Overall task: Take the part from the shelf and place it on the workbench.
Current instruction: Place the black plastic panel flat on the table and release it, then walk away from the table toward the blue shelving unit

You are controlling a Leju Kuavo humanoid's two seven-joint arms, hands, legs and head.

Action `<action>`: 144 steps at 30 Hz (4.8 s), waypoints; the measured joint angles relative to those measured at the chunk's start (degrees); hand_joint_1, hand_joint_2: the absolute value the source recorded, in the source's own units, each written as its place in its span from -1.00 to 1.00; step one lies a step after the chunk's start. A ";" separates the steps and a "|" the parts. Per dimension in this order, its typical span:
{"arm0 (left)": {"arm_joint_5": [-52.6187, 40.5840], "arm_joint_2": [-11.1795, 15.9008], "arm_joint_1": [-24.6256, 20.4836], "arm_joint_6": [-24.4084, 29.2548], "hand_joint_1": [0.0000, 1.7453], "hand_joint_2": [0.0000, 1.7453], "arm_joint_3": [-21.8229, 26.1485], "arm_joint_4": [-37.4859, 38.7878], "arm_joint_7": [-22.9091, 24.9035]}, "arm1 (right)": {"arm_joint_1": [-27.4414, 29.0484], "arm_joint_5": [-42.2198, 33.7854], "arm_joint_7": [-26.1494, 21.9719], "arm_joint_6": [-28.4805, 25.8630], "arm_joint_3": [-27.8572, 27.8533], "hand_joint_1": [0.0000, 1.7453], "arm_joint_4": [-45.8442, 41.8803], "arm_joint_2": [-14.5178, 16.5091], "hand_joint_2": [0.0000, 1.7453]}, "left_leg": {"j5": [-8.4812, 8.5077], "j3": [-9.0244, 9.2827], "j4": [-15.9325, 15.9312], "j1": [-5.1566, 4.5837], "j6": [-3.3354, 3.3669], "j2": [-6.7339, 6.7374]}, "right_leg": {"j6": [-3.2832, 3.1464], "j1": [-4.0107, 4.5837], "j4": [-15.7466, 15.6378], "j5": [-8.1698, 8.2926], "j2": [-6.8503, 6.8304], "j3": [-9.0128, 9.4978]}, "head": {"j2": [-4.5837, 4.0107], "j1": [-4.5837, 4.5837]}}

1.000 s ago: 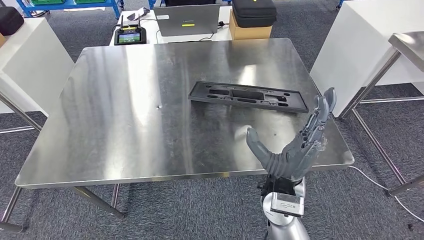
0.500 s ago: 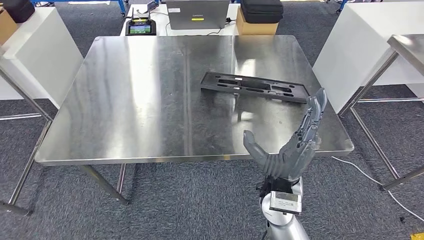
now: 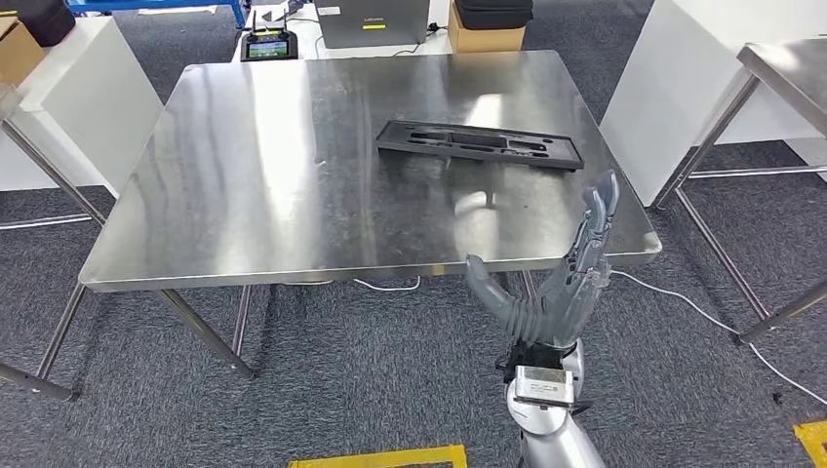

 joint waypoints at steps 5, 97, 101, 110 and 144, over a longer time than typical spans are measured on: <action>0.05 0.23 -0.01 -1.28 -1.00 -1.00 0.01 0.00 -0.28 | 0.29 1.12 1.80 0.36 -0.03 -1.00 1.38 -0.20 1.00 | -1.84 2.15 6.92 0.76 -0.88 0.04 | 0.58 0.02 0.75 2.75 -0.08 -3.58 | 0.00 -0.04; -8.22 3.41 0.92 -4.68 -1.00 -1.00 -7.00 -0.02 2.21 | 1.04 11.87 53.19 22.93 -2.60 -1.00 89.07 2.07 -1.00 | -4.54 4.36 7.17 1.03 -1.55 0.29 | 0.15 0.34 0.85 3.55 0.05 -5.05 | 0.00 -0.10; -8.29 3.37 0.63 -4.76 -1.00 -1.00 -6.62 -0.02 2.20 | 0.27 12.07 52.32 23.00 -2.62 -1.00 89.06 2.11 -1.00 | -3.08 13.63 -5.83 1.16 -1.20 -0.07 | 1.43 0.43 2.27 4.98 0.11 -7.46 | 0.00 -0.01; -8.66 3.38 0.49 -5.06 -1.00 -1.00 -6.46 0.04 2.41 | -0.17 11.88 50.89 22.48 -2.78 -1.00 89.18 2.17 -1.00 | 2.06 8.34 -8.12 0.46 2.33 0.67 | 1.70 0.38 16.35 -5.36 0.36 -12.07 | 0.00 0.33; -12.72 3.68 0.68 -3.47 -1.00 -1.00 -8.32 0.07 5.37 | 0.45 12.74 51.00 22.72 -3.72 -1.00 89.27 2.10 -1.00 | -0.41 7.75 -4.24 -0.81 2.78 0.05 | -2.07 1.52 3.48 0.89 -0.35 -4.54 | 0.00 -0.64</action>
